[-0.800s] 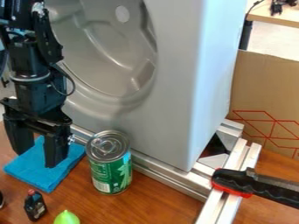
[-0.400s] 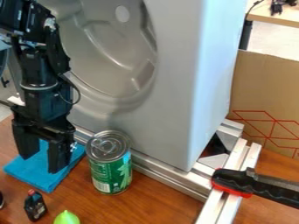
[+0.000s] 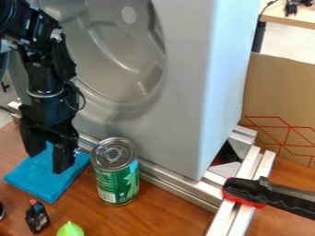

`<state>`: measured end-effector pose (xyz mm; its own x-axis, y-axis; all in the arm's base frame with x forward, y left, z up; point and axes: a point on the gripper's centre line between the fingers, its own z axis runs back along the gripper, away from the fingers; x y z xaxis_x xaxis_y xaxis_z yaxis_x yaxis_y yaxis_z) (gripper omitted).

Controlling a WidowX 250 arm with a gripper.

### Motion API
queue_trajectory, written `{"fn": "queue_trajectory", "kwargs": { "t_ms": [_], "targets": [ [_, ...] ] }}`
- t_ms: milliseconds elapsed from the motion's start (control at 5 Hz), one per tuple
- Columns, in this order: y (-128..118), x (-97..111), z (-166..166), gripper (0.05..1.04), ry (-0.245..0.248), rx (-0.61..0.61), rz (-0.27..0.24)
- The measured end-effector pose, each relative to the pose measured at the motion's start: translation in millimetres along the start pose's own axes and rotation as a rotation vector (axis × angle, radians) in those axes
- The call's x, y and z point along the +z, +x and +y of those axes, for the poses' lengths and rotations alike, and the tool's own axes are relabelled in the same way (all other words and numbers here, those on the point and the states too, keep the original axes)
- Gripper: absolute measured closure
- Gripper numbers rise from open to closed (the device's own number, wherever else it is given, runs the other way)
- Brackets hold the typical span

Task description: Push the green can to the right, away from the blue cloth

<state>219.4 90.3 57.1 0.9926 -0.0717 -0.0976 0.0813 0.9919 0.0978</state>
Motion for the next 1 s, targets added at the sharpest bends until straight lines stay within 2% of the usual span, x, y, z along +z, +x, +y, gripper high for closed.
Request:
{"fn": "queue_trajectory", "kwargs": {
  "t_ms": [200,400,600,800,1000],
  "targets": [
    [10.9,0.8,8.5,0.083,0.037,-0.058,-0.037],
    [12.0,-0.7,25.7,0.083,0.045,-0.043,-0.083],
    [15.8,-4.0,34.4,0.083,0.029,-0.028,-0.131],
    [19.8,-13.8,34.5,0.083,0.013,-0.015,-0.126],
    [35.3,-24.7,31.9,0.083,-0.012,-0.042,-0.11]
  ]
}}
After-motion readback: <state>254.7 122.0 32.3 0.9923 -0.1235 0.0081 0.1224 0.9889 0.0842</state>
